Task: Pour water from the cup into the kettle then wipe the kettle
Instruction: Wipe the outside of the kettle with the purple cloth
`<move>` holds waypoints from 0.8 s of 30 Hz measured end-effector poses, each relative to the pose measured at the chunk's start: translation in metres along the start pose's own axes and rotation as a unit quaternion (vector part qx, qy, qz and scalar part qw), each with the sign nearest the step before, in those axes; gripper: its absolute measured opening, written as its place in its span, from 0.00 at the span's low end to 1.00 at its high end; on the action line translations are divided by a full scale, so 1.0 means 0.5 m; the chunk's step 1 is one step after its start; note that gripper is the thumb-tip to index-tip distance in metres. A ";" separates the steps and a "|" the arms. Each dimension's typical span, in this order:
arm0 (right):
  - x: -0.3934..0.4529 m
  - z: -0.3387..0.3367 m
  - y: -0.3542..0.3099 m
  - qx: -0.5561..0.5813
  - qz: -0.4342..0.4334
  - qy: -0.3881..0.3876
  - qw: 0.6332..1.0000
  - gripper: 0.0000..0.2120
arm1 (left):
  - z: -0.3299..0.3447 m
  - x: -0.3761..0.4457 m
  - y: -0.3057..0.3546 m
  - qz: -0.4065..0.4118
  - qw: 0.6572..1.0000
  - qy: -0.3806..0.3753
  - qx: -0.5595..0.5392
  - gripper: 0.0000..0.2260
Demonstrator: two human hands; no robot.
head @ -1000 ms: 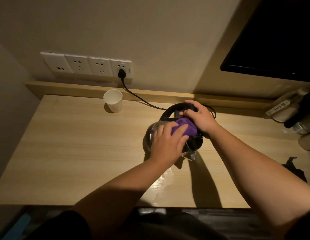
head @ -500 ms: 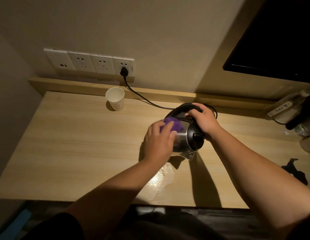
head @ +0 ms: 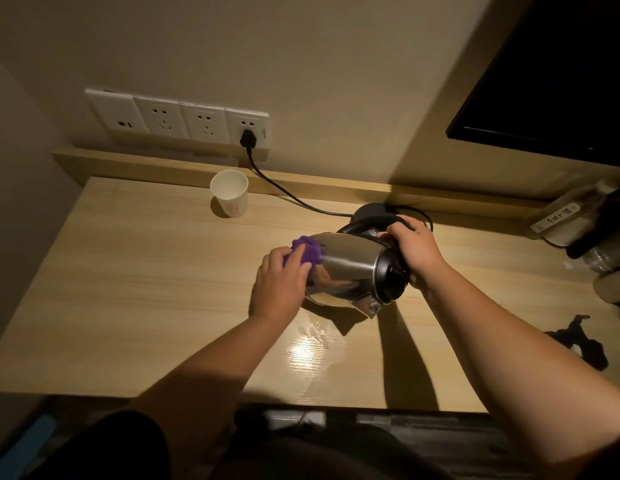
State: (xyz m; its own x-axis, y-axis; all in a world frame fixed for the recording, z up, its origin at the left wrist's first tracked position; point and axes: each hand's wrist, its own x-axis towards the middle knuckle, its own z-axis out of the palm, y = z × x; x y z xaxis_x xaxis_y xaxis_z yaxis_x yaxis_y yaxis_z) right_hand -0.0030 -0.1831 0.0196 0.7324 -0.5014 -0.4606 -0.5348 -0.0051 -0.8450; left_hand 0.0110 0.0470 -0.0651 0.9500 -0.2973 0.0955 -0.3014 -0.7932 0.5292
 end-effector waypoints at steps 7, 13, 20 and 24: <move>-0.001 0.019 -0.022 0.008 0.024 0.028 0.999 0.14 | -0.020 -0.003 0.050 0.043 0.999 0.003 -0.015 0.19; 0.000 0.030 -0.020 -0.005 0.075 0.022 0.997 0.06 | -0.008 -0.038 0.094 0.249 0.967 0.054 -0.003 0.21; -0.001 0.025 -0.025 0.001 0.106 0.028 0.994 0.08 | -0.004 -0.051 -0.020 0.212 0.976 0.034 0.029 0.24; 0.001 0.027 -0.026 0.002 0.117 0.044 0.992 0.10 | -0.017 -0.039 -0.075 0.138 0.988 0.000 0.075 0.24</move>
State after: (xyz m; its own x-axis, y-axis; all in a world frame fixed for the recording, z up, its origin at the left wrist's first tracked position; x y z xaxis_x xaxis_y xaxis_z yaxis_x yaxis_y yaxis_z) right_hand 0.0098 -0.1717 0.0269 0.5494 -0.5616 -0.6187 -0.6841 0.1228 -0.7189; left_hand 0.0043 0.0871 -0.0800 0.8303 -0.5124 0.2193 -0.5571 -0.7518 0.3526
